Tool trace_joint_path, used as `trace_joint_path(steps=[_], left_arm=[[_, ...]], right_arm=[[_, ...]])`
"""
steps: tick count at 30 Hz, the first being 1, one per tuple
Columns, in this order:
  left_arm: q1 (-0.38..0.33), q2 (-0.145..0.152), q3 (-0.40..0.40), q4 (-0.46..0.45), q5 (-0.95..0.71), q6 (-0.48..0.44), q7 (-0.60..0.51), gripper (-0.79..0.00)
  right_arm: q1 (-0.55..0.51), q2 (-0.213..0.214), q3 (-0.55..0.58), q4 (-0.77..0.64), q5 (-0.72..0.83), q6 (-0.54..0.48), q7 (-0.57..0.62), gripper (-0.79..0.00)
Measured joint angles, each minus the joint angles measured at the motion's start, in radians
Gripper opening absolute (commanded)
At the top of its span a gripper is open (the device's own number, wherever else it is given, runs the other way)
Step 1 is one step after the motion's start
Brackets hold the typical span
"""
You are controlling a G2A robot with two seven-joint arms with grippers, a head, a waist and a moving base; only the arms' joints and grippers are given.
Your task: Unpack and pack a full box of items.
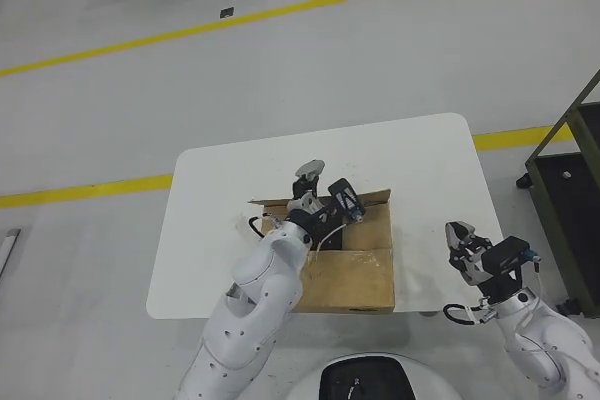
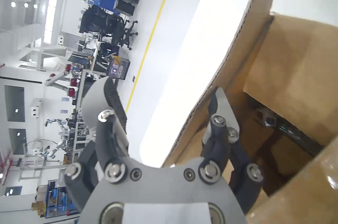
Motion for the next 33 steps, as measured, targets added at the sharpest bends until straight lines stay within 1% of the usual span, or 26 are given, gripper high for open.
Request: trace_joint_path(steps=[6,9,12,15,21,33], left_arm=[[-0.139,-0.026,0.06,0.162,0.037,0.036,0.037,0.0],[-0.187,-0.041,0.091,0.235,0.043,0.053,0.052,0.0],[-0.213,-0.054,0.118,0.29,0.05,0.068,0.049,0.0],[-0.222,-0.064,0.134,0.331,0.049,0.079,0.04,0.0],[-0.224,-0.075,0.147,0.37,0.063,0.087,0.032,0.0],[-0.206,-0.086,0.135,0.398,0.087,0.104,0.046,0.0]], right_arm=[[-0.021,0.001,0.01,-0.012,0.002,0.003,-0.008,-0.785],[-0.031,0.001,0.015,-0.02,0.001,0.003,-0.011,-0.785],[-0.038,0.001,0.016,-0.024,0.001,0.002,-0.011,-0.785],[-0.042,0.001,0.013,-0.027,-0.001,0.002,-0.012,-0.785],[-0.044,0.001,0.01,-0.028,-0.006,-0.001,-0.008,-0.785],[-0.04,0.002,0.007,-0.023,0.002,-0.019,-0.008,-0.785]])
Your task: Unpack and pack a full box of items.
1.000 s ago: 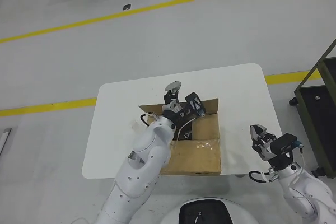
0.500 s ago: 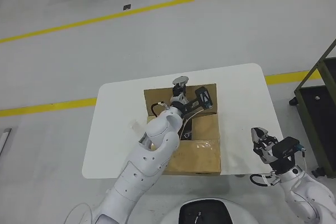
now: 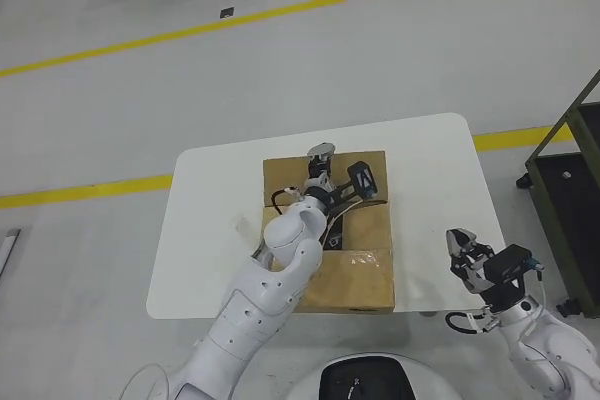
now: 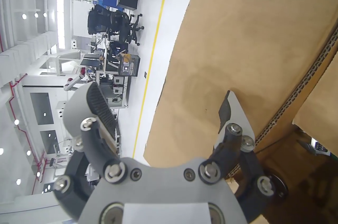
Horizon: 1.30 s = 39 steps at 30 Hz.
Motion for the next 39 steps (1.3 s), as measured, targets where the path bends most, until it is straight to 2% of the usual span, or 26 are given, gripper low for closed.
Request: trace_joint_path(steps=[4,8,14,18,22,23,24,27,31,39], left_arm=[[0.016,-0.001,-0.031,-0.026,-0.057,-0.017,0.003,0.0],[0.042,0.005,-0.081,-0.094,-0.097,-0.043,-0.019,0.0],[0.143,0.021,-0.187,-0.254,-0.24,-0.159,-0.065,0.0],[0.229,0.033,-0.259,-0.388,-0.379,-0.253,-0.143,0.0],[0.303,0.042,-0.313,-0.483,-0.492,-0.333,-0.216,0.0],[0.323,0.045,-0.33,-0.508,-0.528,-0.349,-0.237,0.0],[0.337,0.046,-0.343,-0.524,-0.557,-0.358,-0.254,0.0],[0.373,0.051,-0.384,-0.57,-0.639,-0.354,-0.301,0.0],[0.412,0.053,-0.412,-0.594,-0.705,-0.305,-0.307,0.0],[0.413,0.053,-0.412,-0.593,-0.704,-0.304,-0.306,0.0]], right_arm=[[0.013,-0.001,0.003,0.032,0.084,-0.065,-0.03,-0.785],[0.025,0.002,0.018,0.064,0.18,-0.16,-0.056,-0.785],[0.039,0.013,0.052,0.077,0.265,-0.354,-0.041,-0.785],[0.051,0.024,0.062,0.078,0.246,-0.477,0.009,-0.785],[0.069,0.031,0.049,0.079,0.21,-0.54,0.075,-0.785],[0.074,0.032,0.044,0.08,0.197,-0.55,0.089,-0.613],[0.077,0.033,0.04,0.081,0.187,-0.551,0.097,0.0],[0.08,0.033,0.037,0.083,0.174,-0.544,0.108,0.0],[0.08,0.033,0.037,0.083,0.175,-0.544,0.107,0.0],[0.078,0.033,0.029,0.087,0.201,-0.535,0.124,0.0]])
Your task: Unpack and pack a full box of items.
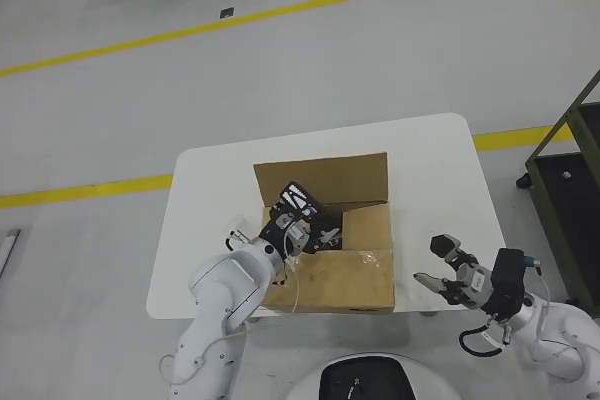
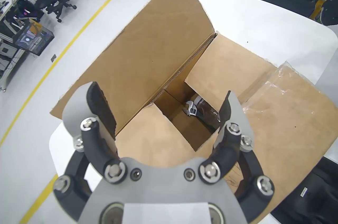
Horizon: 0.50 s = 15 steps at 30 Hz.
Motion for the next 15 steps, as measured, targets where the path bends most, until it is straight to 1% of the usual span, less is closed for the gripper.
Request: trace_joint_path(steps=[4,7,10,11,12,13,14,15], left_arm=[[0.007,0.0,-0.001,-0.003,-0.008,0.018,0.013,0.0],[0.021,0.001,-0.004,-0.033,0.032,0.081,0.043,0.0],[0.044,0.006,-0.038,-0.058,0.065,0.141,0.054,0.0],[0.051,0.008,-0.053,-0.062,0.057,0.146,0.048,0.0],[0.058,0.011,-0.076,-0.068,0.053,0.144,0.035,0.0],[0.063,0.014,-0.096,-0.073,0.051,0.145,0.026,0.0],[0.069,0.016,-0.116,-0.078,0.05,0.148,0.017,0.0],[0.077,0.021,-0.139,-0.086,0.064,0.144,0.0,0.0]], right_arm=[[0.021,0.004,-0.006,0.01,0.119,-0.015,0.059,0.0],[0.052,0.009,-0.016,0.021,0.235,-0.046,0.128,0.0],[0.088,0.016,-0.04,0.044,0.356,-0.063,0.226,0.0],[0.102,0.018,-0.049,0.05,0.393,-0.061,0.261,-0.092],[0.121,0.021,-0.059,0.055,0.44,-0.062,0.304,-0.4],[0.135,0.024,-0.065,0.059,0.47,-0.062,0.332,-0.48],[0.148,0.026,-0.07,0.064,0.493,-0.06,0.36,-0.489],[0.162,0.028,-0.077,0.068,0.513,-0.055,0.395,-0.517]])
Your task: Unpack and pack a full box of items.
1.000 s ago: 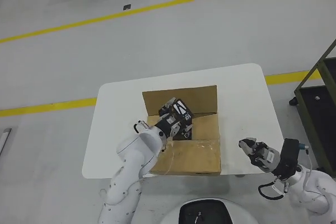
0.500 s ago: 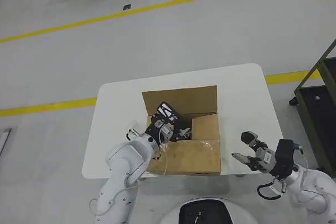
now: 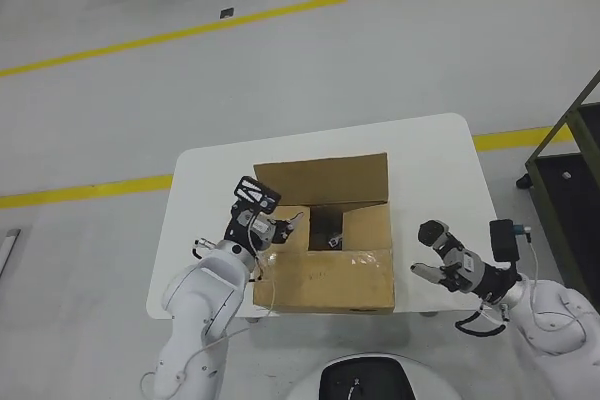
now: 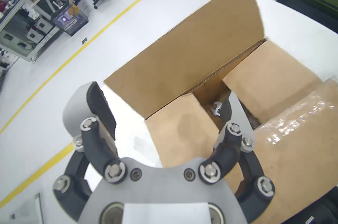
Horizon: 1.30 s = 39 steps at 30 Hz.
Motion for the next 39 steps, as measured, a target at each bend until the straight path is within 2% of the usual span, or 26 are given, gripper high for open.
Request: trace_joint_path(steps=[1,2,4,6,7,9,10,11,13,14,15,16,17,18,22,28,33,39], left_arm=[[0.007,0.003,-0.012,-0.007,0.019,-0.009,-0.012,0.0],[0.015,0.005,-0.021,-0.013,0.031,-0.018,-0.016,0.0],[0.034,0.009,-0.036,-0.025,0.018,-0.035,-0.021,0.0],[0.043,0.011,-0.038,-0.029,0.012,-0.043,-0.027,0.0],[0.043,0.011,-0.038,-0.029,0.012,-0.043,-0.027,0.0],[0.043,0.011,-0.038,-0.028,0.013,-0.042,-0.027,0.0],[0.042,0.011,-0.038,-0.028,0.013,-0.042,-0.027,0.0],[0.042,0.011,-0.038,-0.028,0.013,-0.042,-0.027,0.0],[0.042,0.011,-0.038,-0.028,0.013,-0.042,-0.027,0.0],[0.042,0.011,-0.038,-0.028,0.013,-0.042,-0.027,0.0],[0.042,0.011,-0.038,-0.028,0.013,-0.042,-0.027,0.0],[0.042,0.011,-0.038,-0.028,0.013,-0.042,-0.027,0.0],[0.042,0.011,-0.038,-0.028,0.013,-0.042,-0.027,0.0],[0.042,0.011,-0.038,-0.028,0.013,-0.042,-0.027,0.0],[0.042,0.011,-0.038,-0.028,0.013,-0.042,-0.027,0.0],[0.042,0.011,-0.038,-0.028,0.013,-0.042,-0.027,0.0],[0.042,0.011,-0.038,-0.028,0.013,-0.042,-0.027,0.0],[0.042,0.011,-0.038,-0.028,0.013,-0.042,-0.027,0.0]], right_arm=[[0.008,0.001,-0.007,0.002,0.013,0.003,0.02,-0.56],[0.015,0.002,-0.015,0.004,0.026,0.005,0.038,-0.566],[0.031,0.005,-0.034,0.011,0.04,0.015,0.083,-0.496],[0.048,0.008,-0.049,0.016,0.044,0.032,0.122,-0.4],[0.056,0.008,-0.053,0.017,0.039,0.041,0.134,-0.308],[0.069,0.009,-0.064,0.021,0.03,0.058,0.149,-0.299],[0.074,0.01,-0.068,0.023,0.026,0.063,0.152,-0.191],[0.078,0.01,-0.071,0.026,0.019,0.068,0.155,-0.123],[0.083,0.011,-0.078,0.032,0.003,0.076,0.154,-0.206],[0.085,0.011,-0.081,0.035,-0.004,0.079,0.152,-0.212],[0.087,0.011,-0.083,0.04,-0.015,0.084,0.149,-0.296],[0.088,0.012,-0.084,0.043,-0.026,0.088,0.147,-0.314],[0.089,0.012,-0.085,0.043,-0.037,0.092,0.145,-0.283],[0.09,0.012,-0.088,0.044,-0.049,0.097,0.14,-0.157],[0.096,0.013,-0.1,0.056,-0.061,0.113,0.131,-0.009],[0.114,0.013,-0.125,0.078,-0.082,0.122,0.134,0.0],[0.124,0.014,-0.146,0.088,-0.09,0.119,0.136,-0.071],[0.113,0.018,-0.139,0.059,-0.131,0.113,0.095,-0.074]])
